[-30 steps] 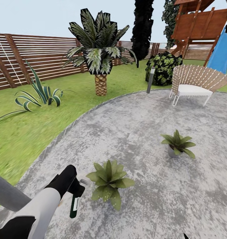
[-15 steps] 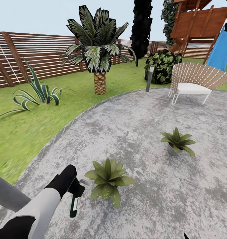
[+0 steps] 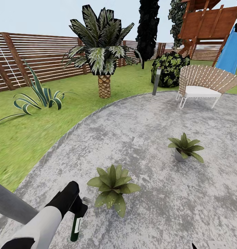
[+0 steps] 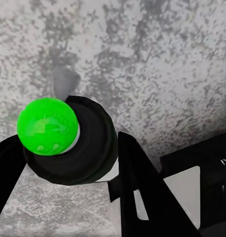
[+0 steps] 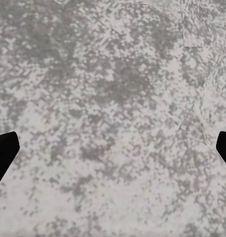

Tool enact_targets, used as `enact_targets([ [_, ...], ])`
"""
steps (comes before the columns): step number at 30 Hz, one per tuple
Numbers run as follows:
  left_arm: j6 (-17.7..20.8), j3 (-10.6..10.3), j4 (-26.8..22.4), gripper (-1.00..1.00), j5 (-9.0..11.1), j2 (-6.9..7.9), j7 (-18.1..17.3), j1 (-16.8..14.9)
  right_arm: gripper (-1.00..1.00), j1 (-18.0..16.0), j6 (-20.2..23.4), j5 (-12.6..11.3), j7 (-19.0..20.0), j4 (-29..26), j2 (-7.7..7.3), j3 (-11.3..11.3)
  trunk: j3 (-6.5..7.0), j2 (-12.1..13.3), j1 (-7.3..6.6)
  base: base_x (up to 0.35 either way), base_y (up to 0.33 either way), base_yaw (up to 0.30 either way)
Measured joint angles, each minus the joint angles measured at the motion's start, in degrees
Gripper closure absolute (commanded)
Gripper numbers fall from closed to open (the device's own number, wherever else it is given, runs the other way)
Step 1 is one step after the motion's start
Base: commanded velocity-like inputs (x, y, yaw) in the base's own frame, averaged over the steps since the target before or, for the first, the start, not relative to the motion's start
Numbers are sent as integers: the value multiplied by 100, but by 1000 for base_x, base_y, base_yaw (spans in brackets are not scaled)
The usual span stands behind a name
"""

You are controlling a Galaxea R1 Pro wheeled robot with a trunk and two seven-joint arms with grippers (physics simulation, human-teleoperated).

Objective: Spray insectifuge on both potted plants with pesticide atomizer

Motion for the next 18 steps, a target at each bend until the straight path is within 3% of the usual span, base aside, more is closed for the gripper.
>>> enact_targets([
  [6, -381, -6, 9, 100, -31, 140, 15, 271, -100, 0, 0, 0, 0, 0, 0, 0, 0, 0, 0, 0, 0, 0],
  [10, -452, -16, 3, 100, -16, 142, 31, 336, -100, 0, 0, 0, 0, 0, 0, 0, 0, 0, 0, 0, 23, 0],
  [18, -446, 16, -374, 100, 1, 104, 43, 344, -100, 0, 3, 0, 1, 0, 1, 0, 0, 0, 1, -27, 264, 0],
])
